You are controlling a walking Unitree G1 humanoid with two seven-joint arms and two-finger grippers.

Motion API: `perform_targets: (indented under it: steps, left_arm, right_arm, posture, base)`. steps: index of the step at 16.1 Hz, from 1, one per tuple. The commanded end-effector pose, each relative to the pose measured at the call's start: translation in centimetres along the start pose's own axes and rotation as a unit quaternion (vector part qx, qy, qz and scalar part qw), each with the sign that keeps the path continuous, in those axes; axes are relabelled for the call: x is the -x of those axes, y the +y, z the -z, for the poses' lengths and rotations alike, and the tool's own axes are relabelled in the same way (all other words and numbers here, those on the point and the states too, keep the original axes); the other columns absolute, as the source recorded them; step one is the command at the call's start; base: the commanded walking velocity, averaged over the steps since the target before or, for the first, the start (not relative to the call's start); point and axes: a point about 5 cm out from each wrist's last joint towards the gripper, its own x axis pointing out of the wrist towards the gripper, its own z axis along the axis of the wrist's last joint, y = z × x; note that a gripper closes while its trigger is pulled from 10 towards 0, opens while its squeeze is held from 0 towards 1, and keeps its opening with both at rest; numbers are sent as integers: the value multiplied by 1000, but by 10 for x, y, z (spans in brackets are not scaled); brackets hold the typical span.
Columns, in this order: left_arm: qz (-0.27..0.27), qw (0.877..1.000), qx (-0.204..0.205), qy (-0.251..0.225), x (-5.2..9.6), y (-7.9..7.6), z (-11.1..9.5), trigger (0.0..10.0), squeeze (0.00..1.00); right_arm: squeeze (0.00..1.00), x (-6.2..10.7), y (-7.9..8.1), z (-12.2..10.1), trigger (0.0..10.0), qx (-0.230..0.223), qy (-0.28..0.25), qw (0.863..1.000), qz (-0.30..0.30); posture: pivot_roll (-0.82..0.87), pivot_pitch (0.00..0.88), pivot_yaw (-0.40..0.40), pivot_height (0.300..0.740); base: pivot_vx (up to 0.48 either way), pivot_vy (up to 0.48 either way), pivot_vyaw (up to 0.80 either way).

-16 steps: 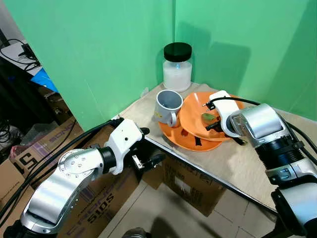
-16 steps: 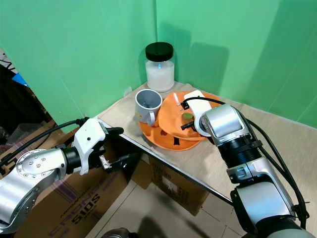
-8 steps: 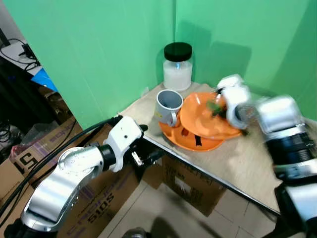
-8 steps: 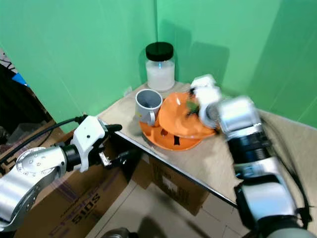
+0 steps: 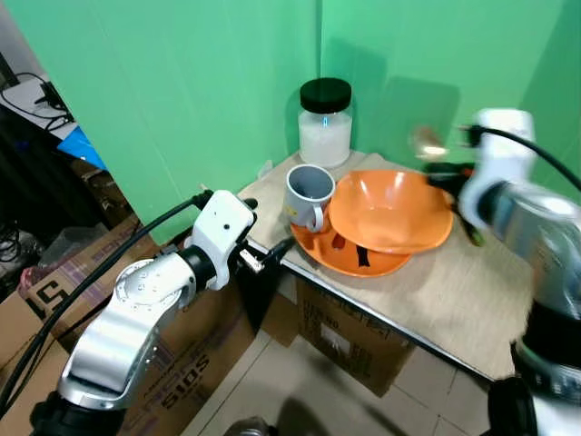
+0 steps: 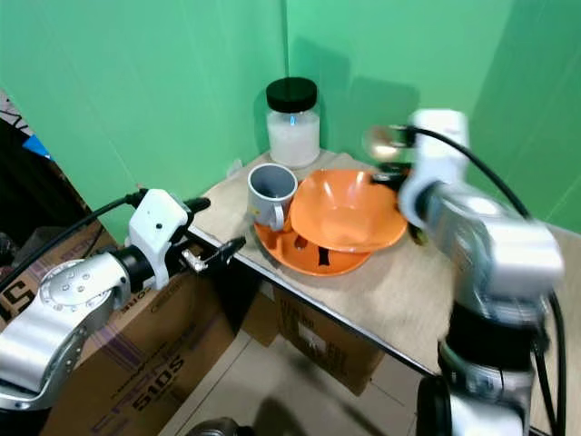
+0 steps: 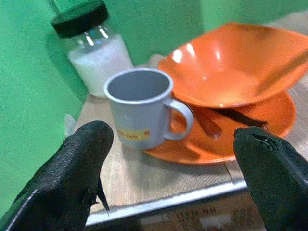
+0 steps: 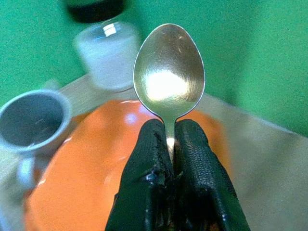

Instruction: Setting the table

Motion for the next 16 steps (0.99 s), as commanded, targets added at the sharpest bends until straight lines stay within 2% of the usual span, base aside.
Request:
perform_targets:
  steps: [1, 3, 4, 6, 7, 9, 14, 16]
  left_arm:
    - [-13, 1000, -8, -1, 0, 3, -2, 10000, 0]
    - [-1, 1000, -8, -3, -4, -3, -2, 10000, 0]
    - [27, 1000, -9, -2, -4, -10, 0, 10000, 0]
    - [46, 999, -9, 1, -4, -13, 1, 10000, 0]
    - [75, 997, -15, 10, -3, -15, 4, 10000, 0]
    - [90, 996, -19, 19, -2, -16, 7, 10000, 0]
    - [102, 994, -25, 29, -2, -17, 11, 10000, 0]
    - [103, 994, -27, 29, 0, -17, 11, 10000, 0]
  right_arm:
    - [0, 7, -3, -3, 0, -10, -14, 1000, 14]
    - [0, 18, -16, 14, 0, -19, -16, 997, 77]
    - [0, 25, -23, 25, 0, -11, -21, 992, 120]
    - [0, 27, -28, 32, 0, -26, -25, 988, 147]
    - [0, 27, -34, 38, 0, -26, -24, 984, 175]
    - [0, 24, -36, 44, 0, -21, -21, 982, 189]
    - [0, 8, -37, 75, 0, -24, 31, 975, 220]
    - [0, 10, -36, 84, 0, -26, 48, 973, 226]
  posture:
    - [38, 0, 117, 740]
    - [28, 0, 128, 740]
    - [21, 0, 135, 740]
    - [16, 0, 138, 740]
    - [6, 0, 141, 740]
    - [5, 0, 142, 740]
    - [4, 0, 134, 740]
    - [8, 0, 128, 740]
  base:
    - [0, 0, 0]
    - [0, 0, 0]
    - [0, 0, 0]
    - [0, 0, 0]
    - [0, 0, 0]
    - [0, 0, 0]
    - [0, 0, 0]
    - [0, 0, 0]
